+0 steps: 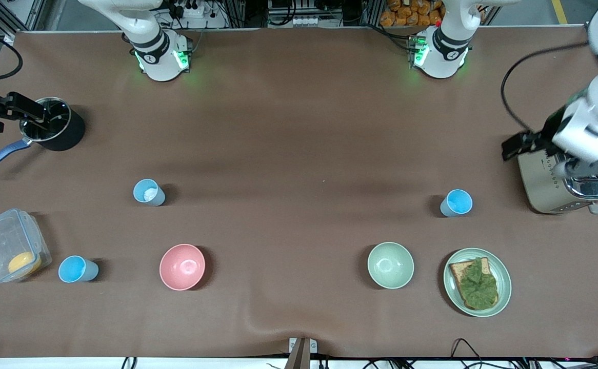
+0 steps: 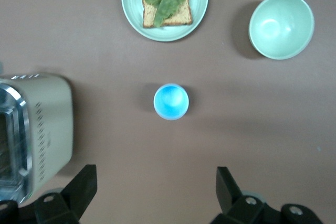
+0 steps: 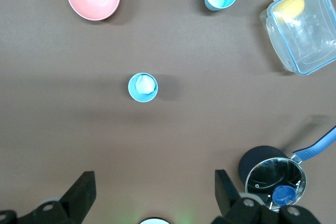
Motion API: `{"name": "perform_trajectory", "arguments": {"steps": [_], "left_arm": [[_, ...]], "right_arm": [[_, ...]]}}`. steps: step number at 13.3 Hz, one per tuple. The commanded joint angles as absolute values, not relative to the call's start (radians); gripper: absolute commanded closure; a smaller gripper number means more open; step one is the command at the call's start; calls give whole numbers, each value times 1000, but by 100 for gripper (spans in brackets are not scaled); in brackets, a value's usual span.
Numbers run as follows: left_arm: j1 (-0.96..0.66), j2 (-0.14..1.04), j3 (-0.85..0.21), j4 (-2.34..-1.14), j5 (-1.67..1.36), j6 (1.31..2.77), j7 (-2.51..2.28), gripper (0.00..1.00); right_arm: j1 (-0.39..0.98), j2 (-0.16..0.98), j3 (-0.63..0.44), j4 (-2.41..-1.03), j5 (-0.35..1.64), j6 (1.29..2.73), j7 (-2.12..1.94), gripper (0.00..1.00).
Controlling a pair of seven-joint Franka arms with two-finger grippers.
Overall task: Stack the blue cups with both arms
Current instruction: 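Reach the left gripper down to the blue cup beside the toaster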
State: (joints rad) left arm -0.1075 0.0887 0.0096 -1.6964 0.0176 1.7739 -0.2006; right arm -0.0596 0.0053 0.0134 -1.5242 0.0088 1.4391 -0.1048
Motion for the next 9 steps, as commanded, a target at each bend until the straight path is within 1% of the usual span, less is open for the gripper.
{"name": "perform_trajectory", "arguments": {"steps": [1, 2, 3, 5, 7, 8, 9], "left_arm": [[-101, 106, 3, -1894, 34, 2022, -201, 0], [-98, 132, 3, -1929, 34, 2096, -201, 0], [-95, 170, 3, -1937, 35, 2138, -201, 0], [-87, 239, 5, -1934, 35, 2180, -201, 0], [-64, 284, 3, -1928, 35, 2190, -201, 0], [-64, 310, 3, -1928, 35, 2210, -201, 4], [-63, 333, 3, -1930, 35, 2238, -199, 5]], "right_arm": [[-61, 6, 17, -1517, -2, 1427, -101, 0], [-60, 6, 17, -1517, -2, 1427, -101, 0], [-60, 6, 17, -1517, -2, 1427, -101, 0], [-60, 6, 17, -1517, -2, 1428, -101, 0], [-58, 5, 17, -1519, -2, 1425, -101, 0], [-57, 5, 17, -1519, -2, 1425, -101, 0], [-57, 3, 17, -1520, -2, 1425, -101, 0]]}}
